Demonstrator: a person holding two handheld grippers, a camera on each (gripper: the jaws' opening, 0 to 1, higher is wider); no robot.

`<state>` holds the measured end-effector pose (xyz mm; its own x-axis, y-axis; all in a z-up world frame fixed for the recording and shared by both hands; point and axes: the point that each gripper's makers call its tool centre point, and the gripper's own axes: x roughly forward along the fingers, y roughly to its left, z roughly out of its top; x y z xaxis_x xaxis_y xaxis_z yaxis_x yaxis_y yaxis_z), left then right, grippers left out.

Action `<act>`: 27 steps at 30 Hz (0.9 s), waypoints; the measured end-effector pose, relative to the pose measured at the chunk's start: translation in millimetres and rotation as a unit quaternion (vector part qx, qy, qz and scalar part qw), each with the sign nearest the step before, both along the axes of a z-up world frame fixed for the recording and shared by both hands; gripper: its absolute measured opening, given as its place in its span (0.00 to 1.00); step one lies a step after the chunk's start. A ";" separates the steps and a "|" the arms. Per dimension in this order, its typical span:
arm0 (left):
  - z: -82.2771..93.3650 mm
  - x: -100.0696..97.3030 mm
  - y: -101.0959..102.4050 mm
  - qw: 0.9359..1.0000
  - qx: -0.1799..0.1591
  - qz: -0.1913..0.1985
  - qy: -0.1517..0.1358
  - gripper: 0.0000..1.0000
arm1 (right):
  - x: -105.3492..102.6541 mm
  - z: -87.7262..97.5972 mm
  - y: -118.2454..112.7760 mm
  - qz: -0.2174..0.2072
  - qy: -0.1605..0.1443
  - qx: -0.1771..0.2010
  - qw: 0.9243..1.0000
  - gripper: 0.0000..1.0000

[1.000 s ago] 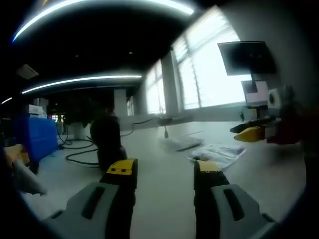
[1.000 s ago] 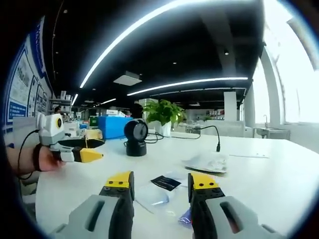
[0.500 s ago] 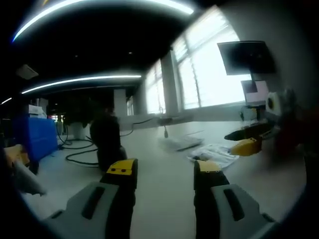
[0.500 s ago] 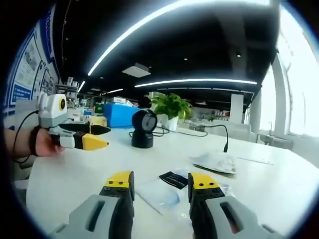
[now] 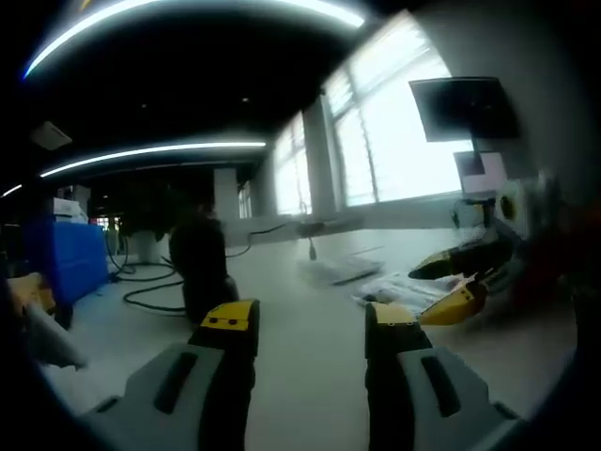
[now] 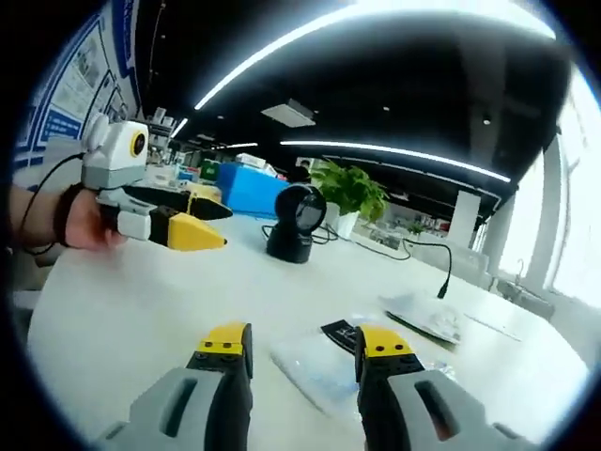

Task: Clip sheet goods on table flip sheet goods clip sheet goods scan sheet goods put sheet goods back to table

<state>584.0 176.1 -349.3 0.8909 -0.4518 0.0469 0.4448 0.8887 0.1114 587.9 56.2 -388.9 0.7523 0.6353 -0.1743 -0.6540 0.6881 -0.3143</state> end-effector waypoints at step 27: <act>0.0 0.4 -0.4 1.000 0.003 -0.001 -0.001 0.38 | 11.4 -18.5 5.9 -0.020 0.050 -0.022 0.998 0.15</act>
